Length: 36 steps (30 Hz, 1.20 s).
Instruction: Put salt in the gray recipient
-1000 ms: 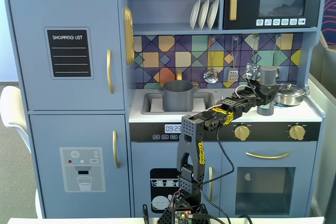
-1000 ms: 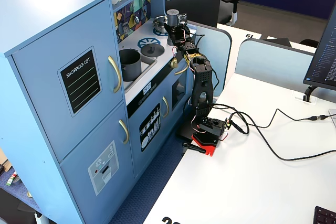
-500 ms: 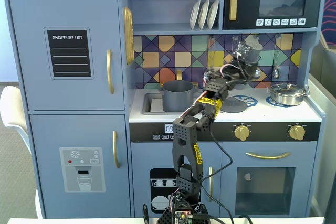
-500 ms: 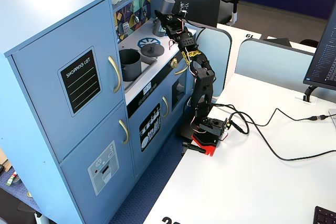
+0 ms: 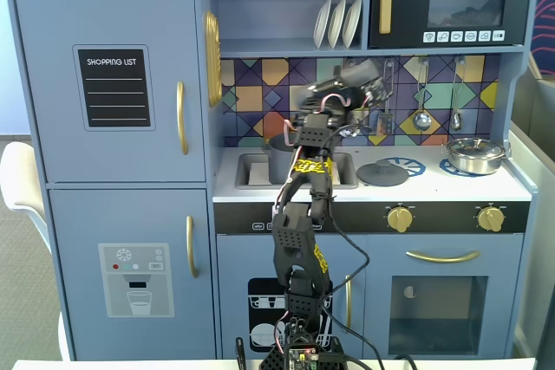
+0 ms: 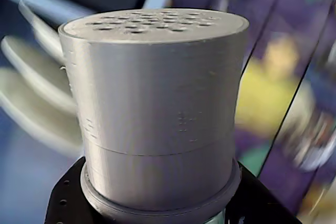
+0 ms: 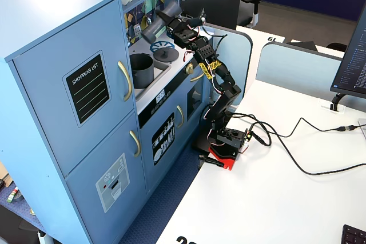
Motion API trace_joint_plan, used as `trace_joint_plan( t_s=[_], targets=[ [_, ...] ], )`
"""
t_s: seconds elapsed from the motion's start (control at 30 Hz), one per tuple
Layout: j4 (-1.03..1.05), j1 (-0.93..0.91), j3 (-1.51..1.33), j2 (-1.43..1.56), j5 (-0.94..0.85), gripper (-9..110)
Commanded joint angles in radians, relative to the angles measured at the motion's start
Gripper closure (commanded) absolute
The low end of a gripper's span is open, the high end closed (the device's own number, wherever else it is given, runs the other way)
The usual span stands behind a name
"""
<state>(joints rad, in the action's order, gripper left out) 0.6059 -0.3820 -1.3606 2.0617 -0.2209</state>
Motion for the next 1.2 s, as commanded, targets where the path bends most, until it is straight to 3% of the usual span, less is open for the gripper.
trace_joint_plan(
  t_s=[0.0,0.17,0.33,0.6,1.17],
  targets=[
    [0.018,0.094,0.0,0.083,0.206,101],
    [0.026,0.202,-0.025,0.087,0.422,101],
    [0.061,0.291,-0.031,0.071,0.747,101],
    [0.005,0.385,-0.078,0.052,1.046,101],
    [-0.117,0.43,-0.061,-0.028,1.259,101]
  ],
)
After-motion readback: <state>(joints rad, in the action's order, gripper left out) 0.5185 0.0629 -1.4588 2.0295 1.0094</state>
